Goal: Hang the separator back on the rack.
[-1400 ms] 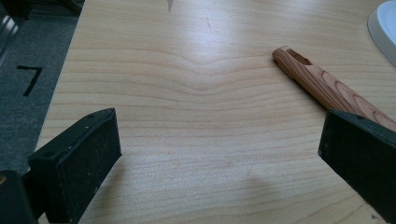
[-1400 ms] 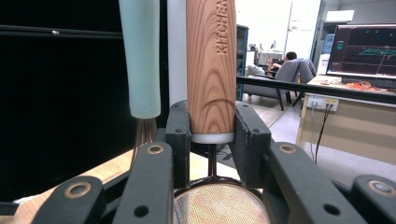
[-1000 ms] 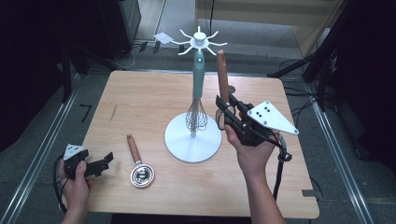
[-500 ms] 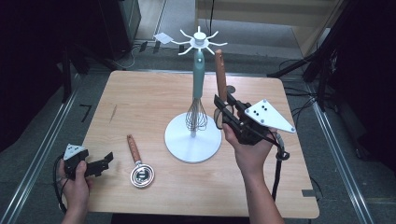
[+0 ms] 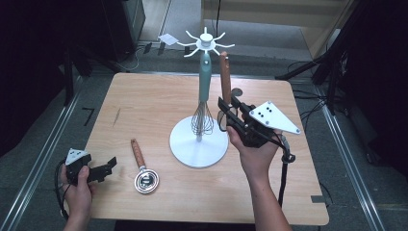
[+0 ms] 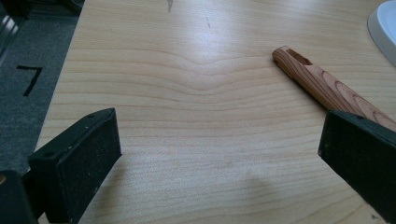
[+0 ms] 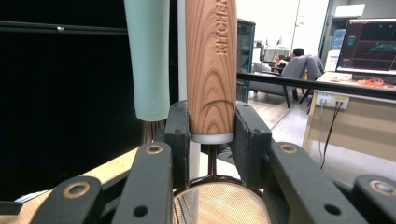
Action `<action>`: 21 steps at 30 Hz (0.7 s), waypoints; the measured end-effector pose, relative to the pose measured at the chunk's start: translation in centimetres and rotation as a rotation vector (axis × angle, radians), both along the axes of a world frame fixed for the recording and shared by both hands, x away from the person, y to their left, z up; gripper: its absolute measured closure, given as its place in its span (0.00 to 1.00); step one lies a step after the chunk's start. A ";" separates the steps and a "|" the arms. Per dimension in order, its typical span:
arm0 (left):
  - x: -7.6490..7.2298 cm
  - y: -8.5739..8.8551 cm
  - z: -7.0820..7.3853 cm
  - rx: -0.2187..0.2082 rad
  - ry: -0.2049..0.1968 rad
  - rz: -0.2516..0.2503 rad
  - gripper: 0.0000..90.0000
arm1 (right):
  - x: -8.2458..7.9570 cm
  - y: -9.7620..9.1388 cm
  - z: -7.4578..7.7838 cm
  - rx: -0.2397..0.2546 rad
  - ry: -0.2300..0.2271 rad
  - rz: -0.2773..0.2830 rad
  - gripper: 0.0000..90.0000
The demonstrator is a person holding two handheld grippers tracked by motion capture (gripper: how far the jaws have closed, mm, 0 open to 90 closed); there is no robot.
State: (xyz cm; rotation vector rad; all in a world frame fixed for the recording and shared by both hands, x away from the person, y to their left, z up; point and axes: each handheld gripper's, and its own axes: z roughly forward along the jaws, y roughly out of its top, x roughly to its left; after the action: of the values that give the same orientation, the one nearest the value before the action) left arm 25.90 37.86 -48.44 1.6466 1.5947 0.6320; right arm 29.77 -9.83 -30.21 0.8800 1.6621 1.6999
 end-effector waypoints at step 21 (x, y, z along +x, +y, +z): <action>0.0 0.0 0.0 -0.003 -0.001 0.001 0.00 | 1.6 0.4 -0.2 -0.023 0.050 0.037 0.76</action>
State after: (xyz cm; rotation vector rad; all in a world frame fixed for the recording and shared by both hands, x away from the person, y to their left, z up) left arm 25.92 37.86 -48.46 1.6429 1.5949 0.6305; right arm 31.36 -9.40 -30.37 0.8930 1.7378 1.6929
